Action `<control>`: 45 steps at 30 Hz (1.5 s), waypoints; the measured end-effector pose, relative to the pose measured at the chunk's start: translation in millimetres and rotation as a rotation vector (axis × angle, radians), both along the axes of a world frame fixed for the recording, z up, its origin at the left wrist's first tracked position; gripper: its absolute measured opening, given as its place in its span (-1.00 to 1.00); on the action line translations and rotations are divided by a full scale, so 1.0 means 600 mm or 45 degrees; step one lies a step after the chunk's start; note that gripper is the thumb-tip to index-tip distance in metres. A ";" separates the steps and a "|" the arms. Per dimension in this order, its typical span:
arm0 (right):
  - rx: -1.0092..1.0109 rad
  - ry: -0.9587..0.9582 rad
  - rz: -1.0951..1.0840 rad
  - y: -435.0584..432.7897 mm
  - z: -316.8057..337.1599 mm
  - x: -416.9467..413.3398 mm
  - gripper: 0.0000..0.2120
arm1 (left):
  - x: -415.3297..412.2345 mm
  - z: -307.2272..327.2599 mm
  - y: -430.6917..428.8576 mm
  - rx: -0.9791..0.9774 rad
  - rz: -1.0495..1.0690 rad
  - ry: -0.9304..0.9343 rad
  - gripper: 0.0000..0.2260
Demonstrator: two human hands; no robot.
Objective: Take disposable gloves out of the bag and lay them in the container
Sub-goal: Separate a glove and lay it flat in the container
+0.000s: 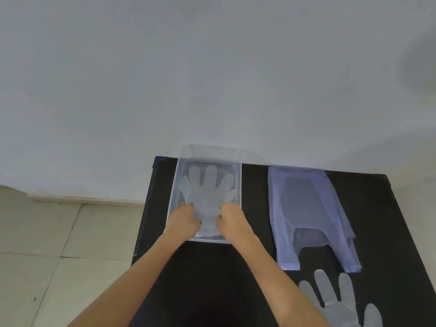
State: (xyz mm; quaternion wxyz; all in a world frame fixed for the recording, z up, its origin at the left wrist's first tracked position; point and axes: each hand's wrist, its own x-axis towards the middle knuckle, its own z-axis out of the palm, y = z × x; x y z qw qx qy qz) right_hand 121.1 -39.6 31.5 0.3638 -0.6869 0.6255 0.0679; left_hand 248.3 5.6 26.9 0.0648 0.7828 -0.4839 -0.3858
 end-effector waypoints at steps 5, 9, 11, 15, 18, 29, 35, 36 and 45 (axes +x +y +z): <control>0.025 0.058 0.072 -0.002 0.001 0.000 -0.78 | -0.002 -0.010 -0.021 -0.064 0.292 0.239 -0.49; 0.009 0.070 0.116 0.001 -0.001 0.000 -0.80 | -0.006 -0.016 -0.037 -0.216 0.401 0.309 -0.50; 0.009 0.075 0.118 0.001 -0.002 0.000 -0.80 | -0.009 -0.015 -0.039 -0.311 0.352 0.279 -0.50; 0.036 0.088 0.121 0.000 -0.003 0.001 -0.80 | -0.015 -0.015 -0.035 -0.317 0.192 0.078 -0.31; 0.048 0.107 0.097 -0.003 -0.004 0.002 -0.80 | -0.016 -0.025 -0.028 -0.211 0.129 -0.038 -0.26; -0.110 0.100 0.253 0.011 0.043 -0.006 -0.77 | -0.019 -0.054 -0.023 -0.091 -0.378 -0.255 -0.41; -0.617 -0.188 0.083 0.002 0.057 -0.049 -0.68 | -0.013 -0.085 -0.056 -0.003 -0.570 -0.314 -0.30; -0.623 -0.235 0.002 -0.001 0.052 -0.057 -0.66 | -0.014 -0.089 -0.060 -0.018 -0.572 -0.318 -0.31; -0.278 -0.420 -0.294 -0.008 0.022 -0.080 -0.57 | -0.012 -0.129 -0.065 -0.044 -0.581 -0.367 -0.30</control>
